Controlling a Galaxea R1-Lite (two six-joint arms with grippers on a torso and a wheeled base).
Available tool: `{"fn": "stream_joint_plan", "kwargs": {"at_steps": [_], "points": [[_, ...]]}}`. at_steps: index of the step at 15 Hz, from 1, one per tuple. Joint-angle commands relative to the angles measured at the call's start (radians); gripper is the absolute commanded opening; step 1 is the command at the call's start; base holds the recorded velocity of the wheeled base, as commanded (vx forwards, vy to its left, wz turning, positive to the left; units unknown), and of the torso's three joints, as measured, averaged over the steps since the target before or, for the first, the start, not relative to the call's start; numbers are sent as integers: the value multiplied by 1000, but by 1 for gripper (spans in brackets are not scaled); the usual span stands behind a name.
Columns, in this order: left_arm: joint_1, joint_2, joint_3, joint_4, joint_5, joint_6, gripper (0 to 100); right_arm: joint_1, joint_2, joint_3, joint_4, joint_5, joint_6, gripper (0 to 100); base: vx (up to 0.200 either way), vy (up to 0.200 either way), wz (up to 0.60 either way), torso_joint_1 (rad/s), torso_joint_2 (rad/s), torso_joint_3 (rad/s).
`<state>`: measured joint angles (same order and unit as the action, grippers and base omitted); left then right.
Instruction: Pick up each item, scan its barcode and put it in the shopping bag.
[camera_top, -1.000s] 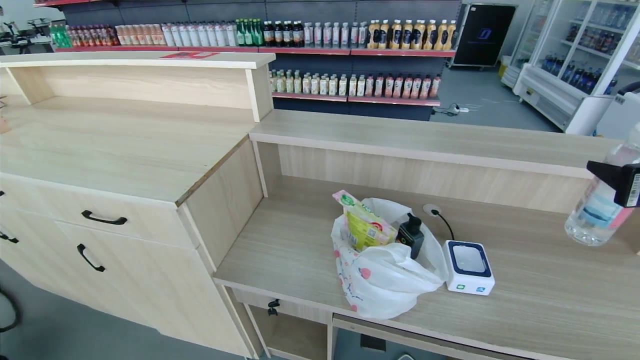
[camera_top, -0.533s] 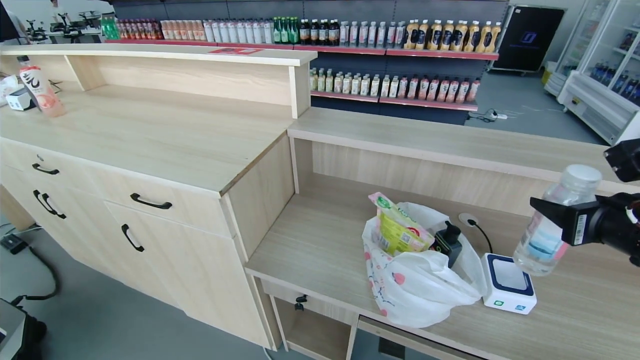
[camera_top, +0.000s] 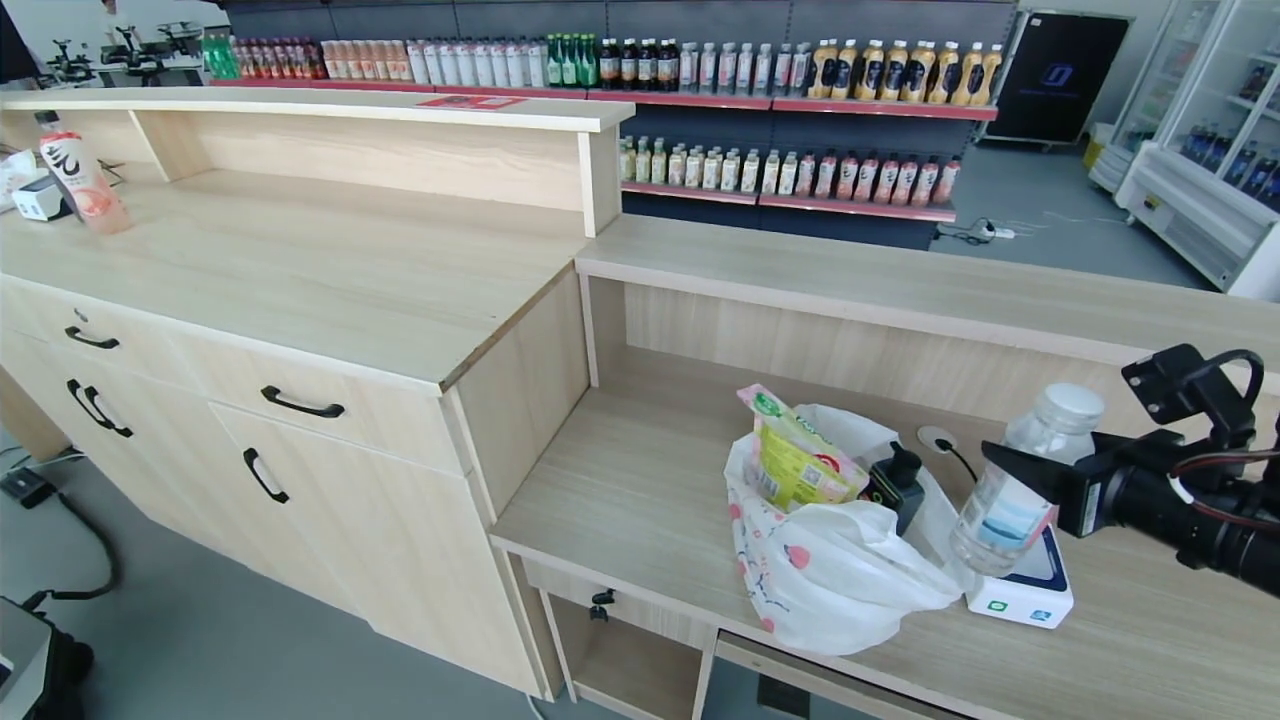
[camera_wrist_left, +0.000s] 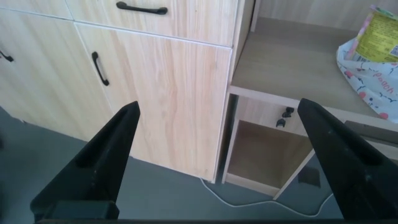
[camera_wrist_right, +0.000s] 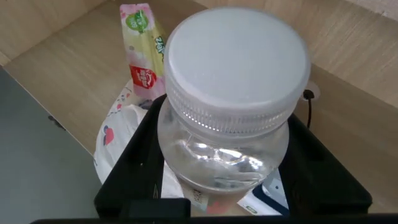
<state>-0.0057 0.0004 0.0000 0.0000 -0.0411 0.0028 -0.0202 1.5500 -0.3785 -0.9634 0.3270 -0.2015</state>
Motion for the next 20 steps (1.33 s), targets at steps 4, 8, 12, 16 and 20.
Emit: {"fn": "stream_joint_plan", "kwargs": {"at_steps": [4,8,12,16,20], "points": [[0,1,0,0,0,-1,100,-4,211,24,-198,50,-16,0,0,0,0,0,0,0],[0,1,0,0,0,-1,100,-4,318,27,-322,187,-55,0,0,0,0,0,0,0],[0,1,0,0,0,0,100,0,429,20,-433,256,-115,0,0,0,0,0,0,0],[0,1,0,0,0,-1,100,2,492,16,-514,300,-121,0,0,0,0,0,0,0],[0,1,0,0,0,-1,100,-6,588,9,-580,320,-154,0,0,0,0,0,0,0]]}}
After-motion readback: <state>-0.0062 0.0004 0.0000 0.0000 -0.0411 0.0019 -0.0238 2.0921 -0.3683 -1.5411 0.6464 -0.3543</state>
